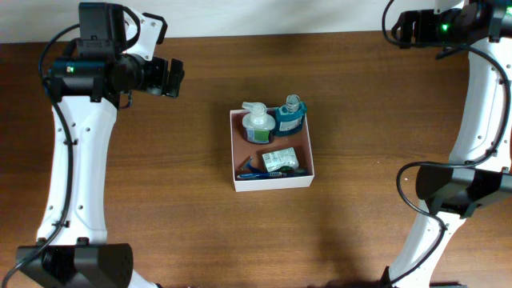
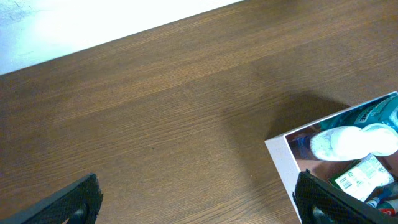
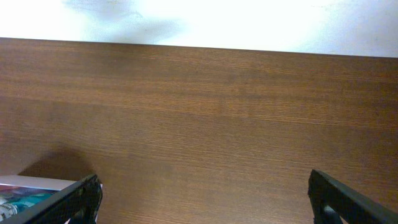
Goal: Pack container
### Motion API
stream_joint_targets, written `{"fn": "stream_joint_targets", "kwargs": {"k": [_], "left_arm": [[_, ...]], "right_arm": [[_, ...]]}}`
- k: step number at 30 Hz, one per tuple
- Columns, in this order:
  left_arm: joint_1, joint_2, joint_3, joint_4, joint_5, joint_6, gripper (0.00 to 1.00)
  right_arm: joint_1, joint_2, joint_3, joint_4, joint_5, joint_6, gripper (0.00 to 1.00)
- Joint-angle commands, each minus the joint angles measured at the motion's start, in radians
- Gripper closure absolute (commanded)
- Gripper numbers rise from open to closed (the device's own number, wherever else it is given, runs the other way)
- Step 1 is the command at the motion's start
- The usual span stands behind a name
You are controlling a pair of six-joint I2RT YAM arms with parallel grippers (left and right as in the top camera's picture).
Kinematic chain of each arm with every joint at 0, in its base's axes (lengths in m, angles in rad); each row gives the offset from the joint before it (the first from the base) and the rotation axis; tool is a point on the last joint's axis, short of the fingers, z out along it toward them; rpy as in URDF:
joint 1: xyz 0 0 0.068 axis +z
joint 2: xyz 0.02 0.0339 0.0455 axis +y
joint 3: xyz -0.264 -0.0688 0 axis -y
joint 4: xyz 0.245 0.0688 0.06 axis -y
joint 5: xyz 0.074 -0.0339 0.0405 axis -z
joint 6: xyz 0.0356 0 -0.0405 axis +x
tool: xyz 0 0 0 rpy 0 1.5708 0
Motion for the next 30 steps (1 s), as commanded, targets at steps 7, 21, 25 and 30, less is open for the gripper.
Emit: {"fn": "stream_joint_targets", "kwargs": {"k": [7, 21, 25, 30], "left_arm": [[0.003, -0.009, 0.008, -0.003, 0.015, -0.01, 0.01], [0.003, -0.009, 0.008, -0.003, 0.015, -0.01, 0.01], [0.002, -0.009, 0.008, -0.003, 0.015, -0.01, 0.01], [0.003, -0.009, 0.008, -0.003, 0.015, -0.009, 0.01]], "right_arm": [[-0.01, 0.0, 0.004, 0.003, 0.001, 0.0, 0.01], [0.045, -0.163, 0.005, 0.006, 0.086, -0.019, 0.01], [0.084, -0.262, 0.004, 0.002, 0.124, -0.019, 0.01], [0.15, -0.364, 0.004, -0.051, 0.197, -0.018, 0.02]]}}
